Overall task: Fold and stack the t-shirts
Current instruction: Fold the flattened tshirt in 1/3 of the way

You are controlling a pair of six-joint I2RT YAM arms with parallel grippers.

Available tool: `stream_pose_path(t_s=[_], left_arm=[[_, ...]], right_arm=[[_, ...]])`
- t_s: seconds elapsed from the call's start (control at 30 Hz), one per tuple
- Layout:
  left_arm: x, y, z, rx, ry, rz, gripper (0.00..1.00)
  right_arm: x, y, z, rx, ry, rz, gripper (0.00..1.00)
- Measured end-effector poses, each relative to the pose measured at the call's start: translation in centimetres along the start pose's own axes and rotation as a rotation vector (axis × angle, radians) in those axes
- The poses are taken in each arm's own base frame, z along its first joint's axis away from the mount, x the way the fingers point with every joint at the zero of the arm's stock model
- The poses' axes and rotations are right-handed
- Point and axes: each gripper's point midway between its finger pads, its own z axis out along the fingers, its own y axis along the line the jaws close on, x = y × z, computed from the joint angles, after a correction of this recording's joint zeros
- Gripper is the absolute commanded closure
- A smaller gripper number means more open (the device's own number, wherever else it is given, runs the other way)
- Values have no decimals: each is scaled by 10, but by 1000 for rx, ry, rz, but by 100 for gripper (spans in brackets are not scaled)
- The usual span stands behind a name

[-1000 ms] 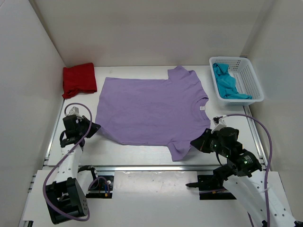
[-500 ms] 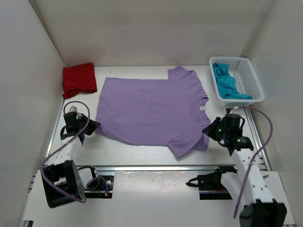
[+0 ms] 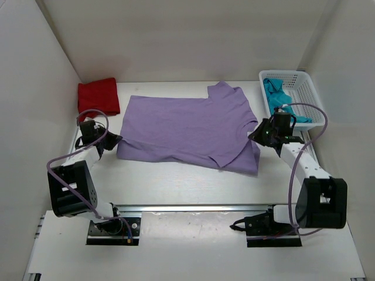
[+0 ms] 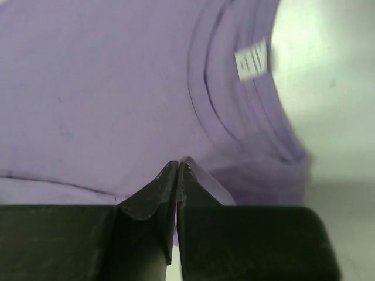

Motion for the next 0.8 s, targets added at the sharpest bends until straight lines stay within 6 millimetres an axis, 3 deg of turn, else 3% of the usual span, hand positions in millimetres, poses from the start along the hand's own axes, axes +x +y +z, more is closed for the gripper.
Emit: stream_pose_path(t_s=[0.27,0.53,0.8], left_arm=[[-10,-6,22,-12,-11,-4,100],[-13,-5,45,-47,-3,14,100],[-14,-4,59,-62,-3,30,96]], right_arm=[[-67,17,35,-18,-66,-36,100],[-90,6,81,10,-23,-48,99],[-123,18,110,-4,-43,-105,100]])
